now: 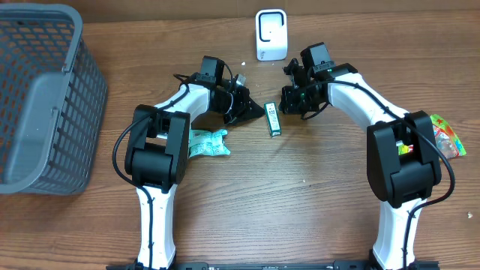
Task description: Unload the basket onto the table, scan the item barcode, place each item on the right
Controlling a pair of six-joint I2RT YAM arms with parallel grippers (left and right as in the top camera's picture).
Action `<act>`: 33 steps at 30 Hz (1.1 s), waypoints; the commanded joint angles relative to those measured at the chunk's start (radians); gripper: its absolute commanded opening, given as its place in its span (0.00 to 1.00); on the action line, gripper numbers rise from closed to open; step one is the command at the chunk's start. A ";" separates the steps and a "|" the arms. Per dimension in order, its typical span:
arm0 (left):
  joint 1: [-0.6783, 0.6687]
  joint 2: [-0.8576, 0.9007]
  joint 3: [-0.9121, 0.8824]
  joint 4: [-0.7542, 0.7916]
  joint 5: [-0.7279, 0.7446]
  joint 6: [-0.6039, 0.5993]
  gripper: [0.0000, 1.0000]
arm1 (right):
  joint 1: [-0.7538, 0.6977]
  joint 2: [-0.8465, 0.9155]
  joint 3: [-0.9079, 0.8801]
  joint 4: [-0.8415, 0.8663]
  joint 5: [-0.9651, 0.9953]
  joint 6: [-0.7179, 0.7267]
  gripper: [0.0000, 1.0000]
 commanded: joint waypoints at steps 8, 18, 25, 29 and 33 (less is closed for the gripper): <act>-0.015 0.071 -0.021 -0.011 -0.109 -0.007 0.04 | 0.005 0.008 -0.035 0.000 0.026 0.028 0.04; -0.019 0.071 -0.021 -0.012 -0.121 -0.011 0.04 | 0.006 0.008 -0.076 0.027 -0.065 -0.011 0.04; -0.023 0.071 -0.021 -0.011 -0.124 -0.011 0.04 | 0.010 -0.008 -0.074 0.035 -0.125 -0.037 0.04; -0.024 0.071 -0.021 -0.011 -0.126 -0.011 0.04 | 0.029 -0.033 -0.074 0.037 -0.122 -0.037 0.04; -0.023 0.071 -0.021 -0.012 -0.135 -0.018 0.05 | 0.063 -0.042 -0.074 0.055 -0.122 -0.037 0.04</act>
